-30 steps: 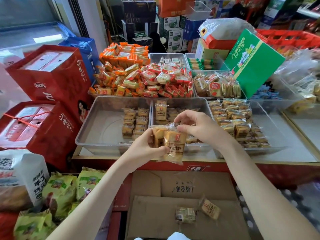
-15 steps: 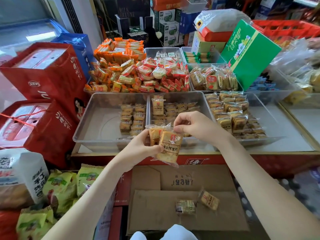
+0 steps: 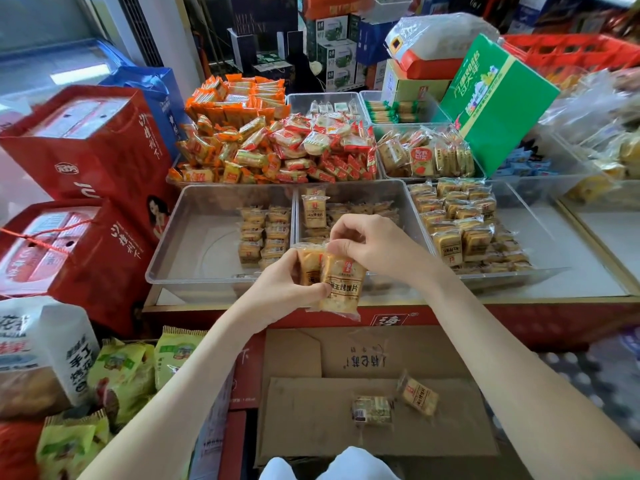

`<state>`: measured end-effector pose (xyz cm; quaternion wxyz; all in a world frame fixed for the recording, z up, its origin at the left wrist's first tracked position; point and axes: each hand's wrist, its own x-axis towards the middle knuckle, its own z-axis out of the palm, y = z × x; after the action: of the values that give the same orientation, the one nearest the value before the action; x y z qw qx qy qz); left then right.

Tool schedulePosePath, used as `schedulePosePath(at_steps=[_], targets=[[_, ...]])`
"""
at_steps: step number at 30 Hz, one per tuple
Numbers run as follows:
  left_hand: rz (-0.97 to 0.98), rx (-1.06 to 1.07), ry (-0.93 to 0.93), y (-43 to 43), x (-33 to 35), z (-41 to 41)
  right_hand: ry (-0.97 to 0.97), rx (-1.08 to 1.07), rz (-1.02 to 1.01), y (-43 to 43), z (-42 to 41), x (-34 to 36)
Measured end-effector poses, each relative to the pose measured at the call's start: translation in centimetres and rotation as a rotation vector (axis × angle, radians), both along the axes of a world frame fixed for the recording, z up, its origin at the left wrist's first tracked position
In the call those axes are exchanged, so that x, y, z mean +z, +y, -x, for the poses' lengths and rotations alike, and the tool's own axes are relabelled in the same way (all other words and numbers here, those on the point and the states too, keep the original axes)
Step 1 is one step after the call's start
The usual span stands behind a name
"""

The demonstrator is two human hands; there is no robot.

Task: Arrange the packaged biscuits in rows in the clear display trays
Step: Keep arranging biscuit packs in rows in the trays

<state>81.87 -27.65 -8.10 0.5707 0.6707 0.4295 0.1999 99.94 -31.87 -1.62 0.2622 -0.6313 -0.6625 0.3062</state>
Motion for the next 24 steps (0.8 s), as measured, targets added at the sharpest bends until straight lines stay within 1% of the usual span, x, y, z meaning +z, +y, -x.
schedulePosePath(at_steps=[4,8,10,12,13,15,17,18,20,24], targets=[[-0.068,-0.023,0.065,-0.2,0.2,0.0,0.224,-0.132,0.075,0.3,0.4,-0.5],[-0.053,-0.017,0.059,-0.1,0.5,-0.2,0.266,-0.209,-0.036,0.5,0.7,-1.3],[0.017,0.035,0.015,0.2,0.5,-0.4,0.257,-0.227,-0.124,0.6,0.6,-1.6],[0.147,0.128,-0.076,0.6,0.6,-0.5,0.222,-0.282,-0.196,0.7,0.0,-1.7],[0.214,0.176,-0.141,0.7,0.6,-0.6,0.234,-0.326,-0.190,0.6,-0.4,-1.9],[0.332,0.280,-0.295,0.8,0.7,-1.0,0.313,-0.403,-0.061,0.2,-0.8,-2.4],[0.404,0.354,-0.418,0.9,1.1,-1.5,0.425,-0.396,0.126,-0.5,-0.4,-3.1],[0.414,0.373,-0.449,0.9,1.3,-1.8,0.521,-0.387,0.189,-0.8,-0.1,-3.5],[0.411,0.408,-0.476,1.0,1.4,-2.2,0.708,-0.413,0.215,-1.0,0.5,-3.7],[0.376,0.486,-0.506,1.0,1.5,-2.9,1.037,-0.524,0.196,-0.9,1.1,-3.2]])
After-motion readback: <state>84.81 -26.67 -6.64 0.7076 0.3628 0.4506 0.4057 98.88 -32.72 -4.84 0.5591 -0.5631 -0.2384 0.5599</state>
